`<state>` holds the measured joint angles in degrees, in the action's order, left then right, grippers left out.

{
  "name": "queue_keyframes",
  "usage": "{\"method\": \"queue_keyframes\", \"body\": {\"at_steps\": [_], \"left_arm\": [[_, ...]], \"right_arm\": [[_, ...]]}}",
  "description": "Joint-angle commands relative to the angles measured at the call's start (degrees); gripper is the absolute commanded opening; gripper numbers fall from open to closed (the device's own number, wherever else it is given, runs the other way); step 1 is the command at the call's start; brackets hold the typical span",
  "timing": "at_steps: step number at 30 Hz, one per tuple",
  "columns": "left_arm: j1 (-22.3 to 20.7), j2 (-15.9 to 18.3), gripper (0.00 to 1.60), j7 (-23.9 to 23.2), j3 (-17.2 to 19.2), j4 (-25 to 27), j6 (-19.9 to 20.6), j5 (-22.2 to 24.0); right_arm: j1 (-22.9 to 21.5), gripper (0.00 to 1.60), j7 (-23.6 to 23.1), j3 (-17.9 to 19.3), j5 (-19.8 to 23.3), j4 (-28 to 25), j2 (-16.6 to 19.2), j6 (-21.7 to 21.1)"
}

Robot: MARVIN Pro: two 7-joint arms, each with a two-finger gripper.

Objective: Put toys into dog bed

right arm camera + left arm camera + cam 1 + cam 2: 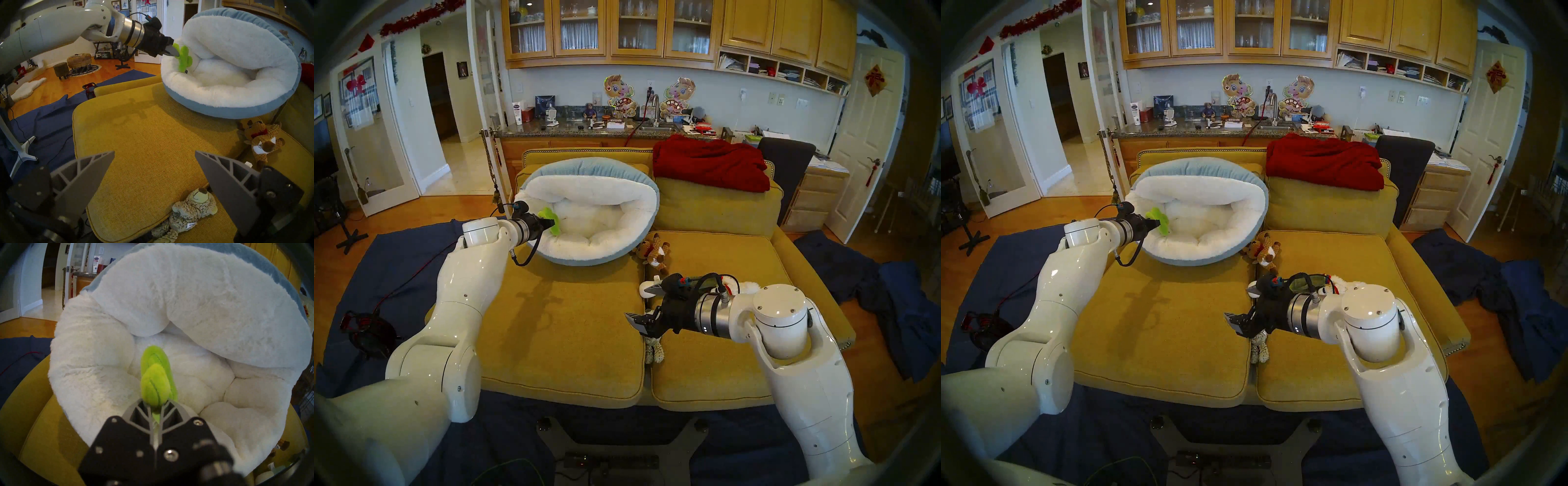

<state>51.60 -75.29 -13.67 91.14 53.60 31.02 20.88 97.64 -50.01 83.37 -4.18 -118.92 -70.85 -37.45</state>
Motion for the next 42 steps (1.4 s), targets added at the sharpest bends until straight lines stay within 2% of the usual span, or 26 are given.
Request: {"method": "queue_keyframes", "body": {"at_steps": [1, 7, 9, 10, 11, 12, 13, 14, 22, 27, 30, 37, 42], "left_arm": [[-6.0, -1.1, 0.0, -0.2, 0.3, -0.6, -1.1, 0.7], [-8.5, -1.9, 0.0, 0.0, 0.4, -3.3, -1.1, 0.9], [-8.5, -2.0, 0.16, 0.0, 0.5, -3.8, -1.3, 1.0], [-8.7, -2.1, 0.36, 0.0, 0.6, -4.2, -1.3, 1.1], [-9.7, -2.1, 0.47, 0.1, 0.6, -5.1, -1.1, 1.0], [-9.5, -2.2, 0.78, 0.0, 0.7, -5.2, -1.3, 1.1], [-9.8, -2.2, 1.29, 0.0, 0.7, -5.8, -1.3, 1.1], [-10.2, -2.3, 1.6, 0.1, 0.8, -6.2, -1.3, 1.2], [-12.7, -3.8, 1.6, -0.3, 1.1, -9.1, -1.7, 1.8], [-14.1, -6.1, 1.6, -2.1, -0.4, -10.2, -2.0, 1.9], [-14.5, -6.9, 1.6, -5.3, -2.6, -10.3, -1.9, 1.5], [-10.1, -7.6, 1.6, -11.7, -8.7, -4.6, -1.3, 2.0], [-7.2, -6.8, 1.6, -16.9, -12.4, -0.8, -0.9, 2.5]], "right_arm": [[-0.9, 1.6, 0.0, 0.1, 0.1, -1.3, -0.2, 0.4], [-1.0, 1.6, 0.0, 0.2, 0.1, -1.3, -0.2, 0.4], [-1.0, 1.6, 0.0, 0.2, 0.2, -1.3, -0.3, 0.4], [-1.0, 1.6, 0.0, 0.2, 0.2, -1.3, -0.3, 0.4], [-1.0, 1.6, 0.0, 0.2, 0.2, -1.3, -0.3, 0.4], [-1.0, 1.6, 0.0, 0.2, 0.2, -1.3, -0.3, 0.4], [-1.0, 1.6, 0.0, 0.2, 0.2, -1.3, -0.3, 0.5], [-1.0, 1.6, 0.0, 0.2, 0.2, -1.3, -0.3, 0.5], [-1.2, 1.6, -0.1, 0.2, 0.2, -1.7, -0.4, 0.6], [-1.3, 1.6, -0.1, 0.3, 0.2, -2.4, -0.4, 0.8], [-1.3, 1.6, -0.1, 0.4, 0.2, -2.8, -0.3, 1.0], [-1.0, 1.6, -0.1, 0.5, 0.1, -3.4, -0.2, 1.2], [-1.0, 1.6, -0.1, 0.5, 0.1, -3.4, -0.3, 1.2]]}}
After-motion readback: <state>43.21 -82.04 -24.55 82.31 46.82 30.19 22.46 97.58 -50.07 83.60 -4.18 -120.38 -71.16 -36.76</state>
